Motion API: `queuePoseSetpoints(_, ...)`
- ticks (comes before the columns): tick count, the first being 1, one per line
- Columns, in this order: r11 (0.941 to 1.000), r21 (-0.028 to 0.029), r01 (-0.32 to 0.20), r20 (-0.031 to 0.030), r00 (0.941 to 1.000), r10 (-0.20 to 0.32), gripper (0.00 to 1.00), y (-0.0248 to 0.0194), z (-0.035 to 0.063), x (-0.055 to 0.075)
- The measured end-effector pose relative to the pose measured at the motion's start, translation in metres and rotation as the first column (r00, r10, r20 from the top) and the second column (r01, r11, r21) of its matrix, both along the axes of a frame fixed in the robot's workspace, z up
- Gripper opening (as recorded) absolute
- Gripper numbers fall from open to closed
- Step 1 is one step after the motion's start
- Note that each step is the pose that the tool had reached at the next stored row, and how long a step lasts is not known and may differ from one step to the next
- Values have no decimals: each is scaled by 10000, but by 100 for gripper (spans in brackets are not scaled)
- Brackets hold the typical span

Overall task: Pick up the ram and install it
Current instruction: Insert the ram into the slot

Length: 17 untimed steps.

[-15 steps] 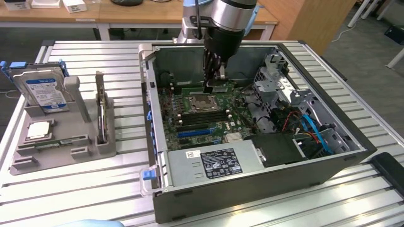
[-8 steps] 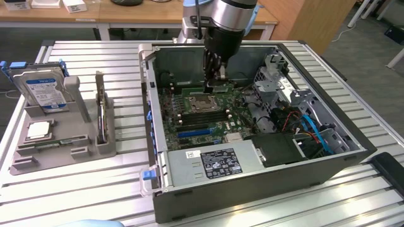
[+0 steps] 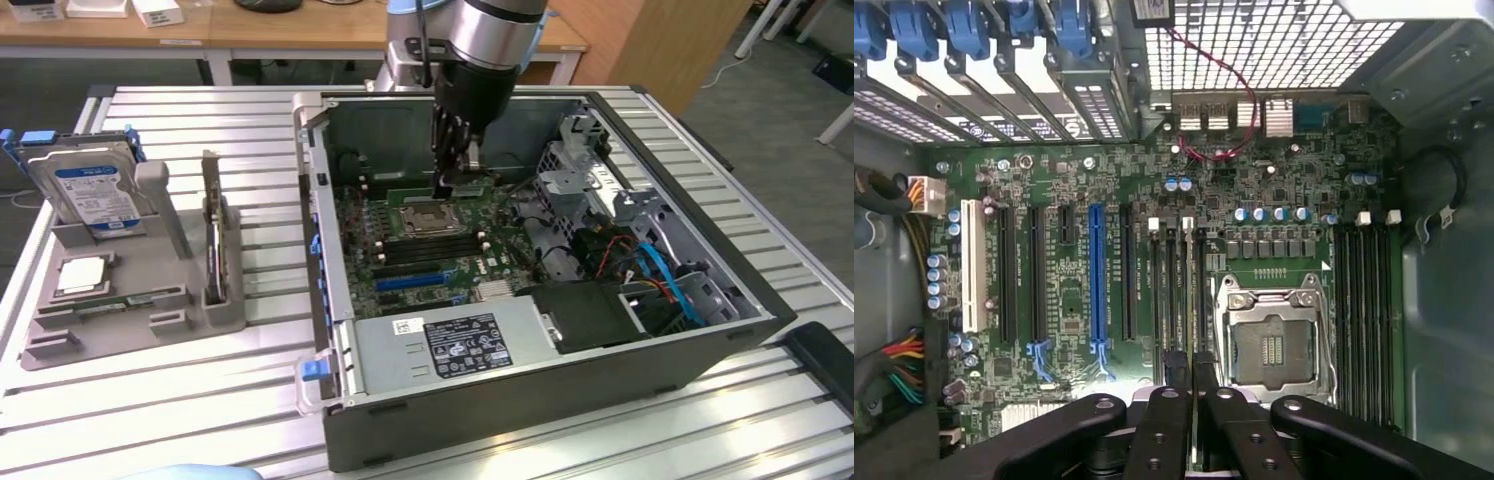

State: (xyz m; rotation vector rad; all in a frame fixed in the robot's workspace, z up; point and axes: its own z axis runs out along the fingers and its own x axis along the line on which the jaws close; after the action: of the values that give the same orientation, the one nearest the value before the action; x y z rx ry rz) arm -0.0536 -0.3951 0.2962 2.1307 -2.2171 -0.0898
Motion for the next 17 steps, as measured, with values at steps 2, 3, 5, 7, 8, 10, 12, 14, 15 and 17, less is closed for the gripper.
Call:
queuePoseSetpoints(2,10000,0,-17,0,10000,17,13,0,-21,1)
queuePoseSetpoints(3,10000,0,-18,3,10000,18,13,0,-34,1)
queuePoseSetpoints(5,10000,-1,-21,17,10000,21,13,-2,-60,2)
queuePoseSetpoints(7,10000,0,-20,36,10000,20,13,-3,-87,2)
queuePoseSetpoints(8,10000,0,-18,45,10000,18,13,-3,-100,1)
queuePoseSetpoints(10,10000,0,-19,66,10000,19,13,-6,-128,1)
queuePoseSetpoints(12,10000,-1,-18,90,10000,18,13,-8,-155,1)
queuePoseSetpoints(14,10000,-2,-12,112,9999,12,13,-10,-178,1)
queuePoseSetpoints(15,10000,-3,-6,123,9999,6,13,-11,-189,1)
queuePoseSetpoints(17,10000,-6,2,141,9999,-2,13,-12,-210,0)
